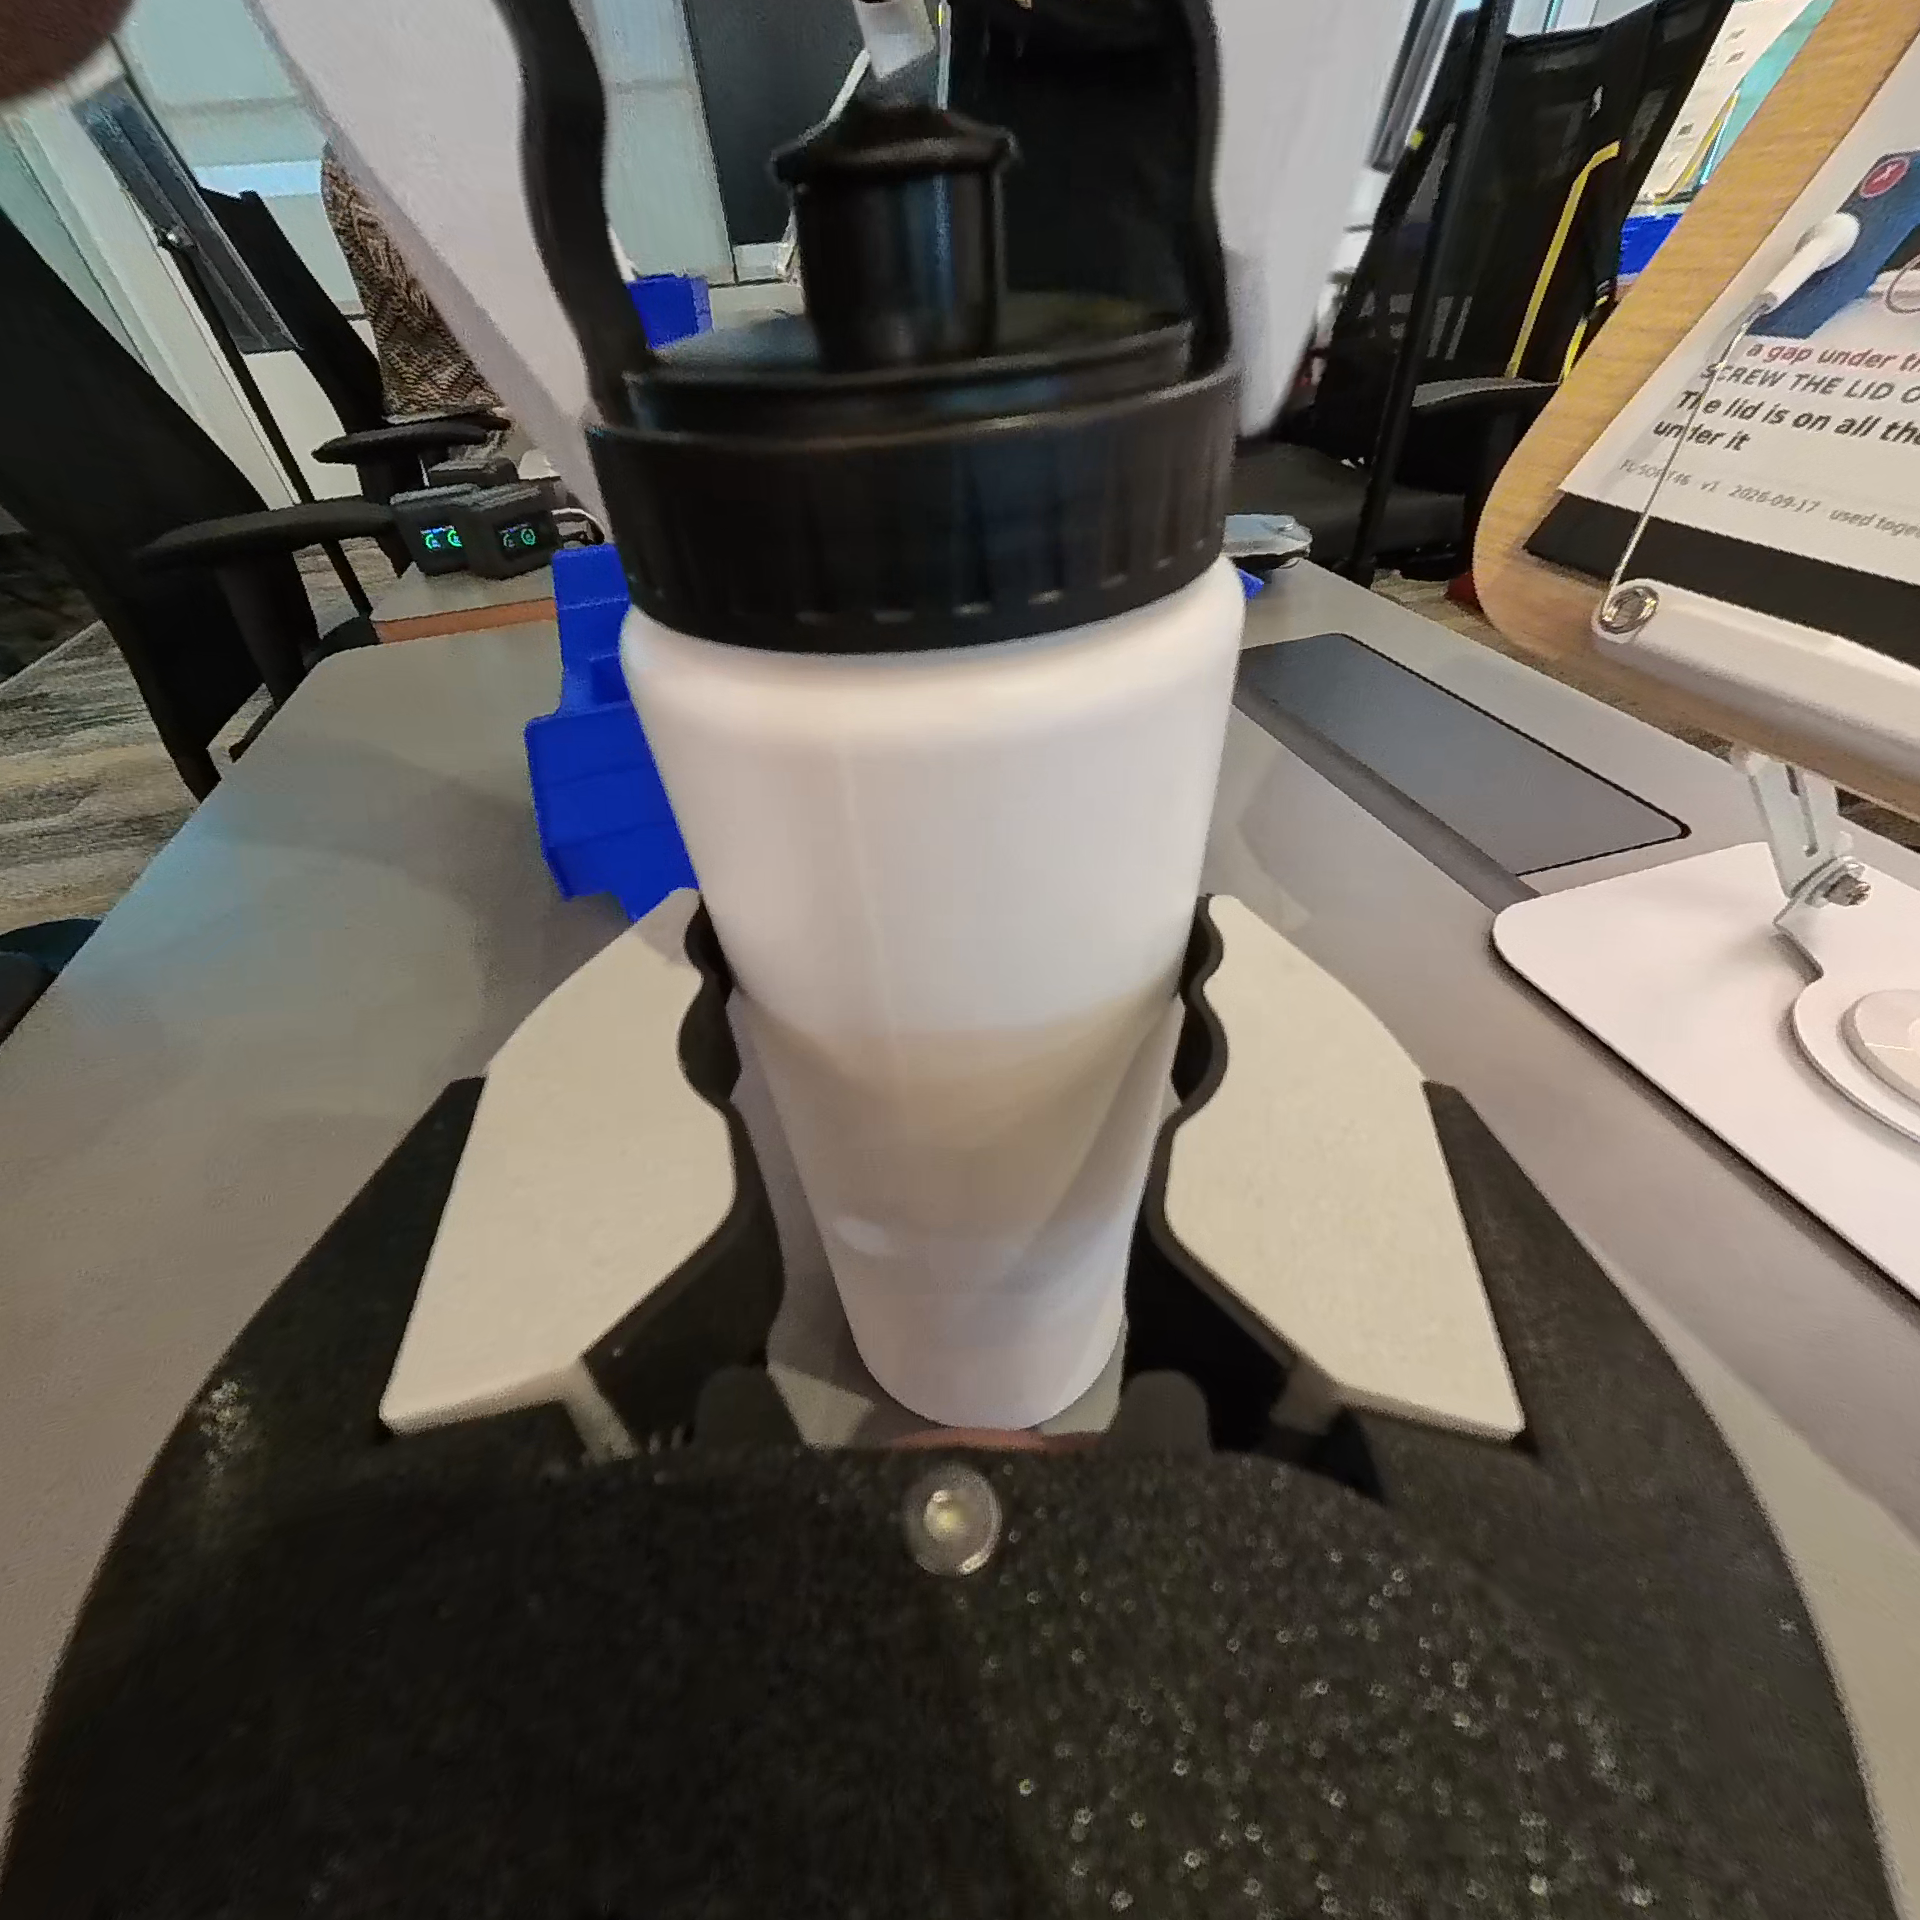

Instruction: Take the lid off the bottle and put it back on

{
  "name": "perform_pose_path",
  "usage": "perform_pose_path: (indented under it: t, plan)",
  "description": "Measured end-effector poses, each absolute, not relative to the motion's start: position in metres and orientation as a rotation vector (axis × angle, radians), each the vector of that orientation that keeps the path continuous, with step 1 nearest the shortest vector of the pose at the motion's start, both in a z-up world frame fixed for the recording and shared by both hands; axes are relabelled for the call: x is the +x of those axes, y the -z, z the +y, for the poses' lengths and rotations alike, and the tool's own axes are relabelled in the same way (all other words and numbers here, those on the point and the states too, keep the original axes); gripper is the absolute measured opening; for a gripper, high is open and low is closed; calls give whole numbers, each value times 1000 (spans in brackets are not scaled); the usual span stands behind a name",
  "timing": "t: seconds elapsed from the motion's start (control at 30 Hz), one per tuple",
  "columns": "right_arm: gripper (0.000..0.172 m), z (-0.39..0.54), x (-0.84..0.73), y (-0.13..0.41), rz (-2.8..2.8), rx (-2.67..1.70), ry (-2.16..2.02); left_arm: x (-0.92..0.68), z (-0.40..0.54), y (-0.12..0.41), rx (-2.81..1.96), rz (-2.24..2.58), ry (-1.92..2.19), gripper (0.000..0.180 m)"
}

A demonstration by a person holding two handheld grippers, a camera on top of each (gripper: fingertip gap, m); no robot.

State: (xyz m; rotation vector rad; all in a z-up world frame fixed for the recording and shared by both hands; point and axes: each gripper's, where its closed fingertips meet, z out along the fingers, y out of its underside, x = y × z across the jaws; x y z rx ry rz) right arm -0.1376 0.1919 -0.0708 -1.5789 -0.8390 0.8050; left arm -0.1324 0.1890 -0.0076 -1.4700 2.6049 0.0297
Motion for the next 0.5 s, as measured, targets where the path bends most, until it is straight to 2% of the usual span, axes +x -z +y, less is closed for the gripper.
perform_pose_path:
  t: [0.1, 0.23, 0.33, 0.5]
  plan:
    - [83, 192, -137, 71, -839, -1581, -812, -118, 178, -30, -1611, 2173, 319, 84]
    - [83, 192, -137, 70, -856, -1580, -820, -133, 152, -89, -1598, 1352, 891, 70]
    - [83, 194, -132, 70, -837, -1600, -857, -164, 137, -60, -1543, 971, 928, 69]
    - [83, 193, -112, 40, -696, -1593, -1031, -167, 113, 42, -1609, 928, 748, 62]
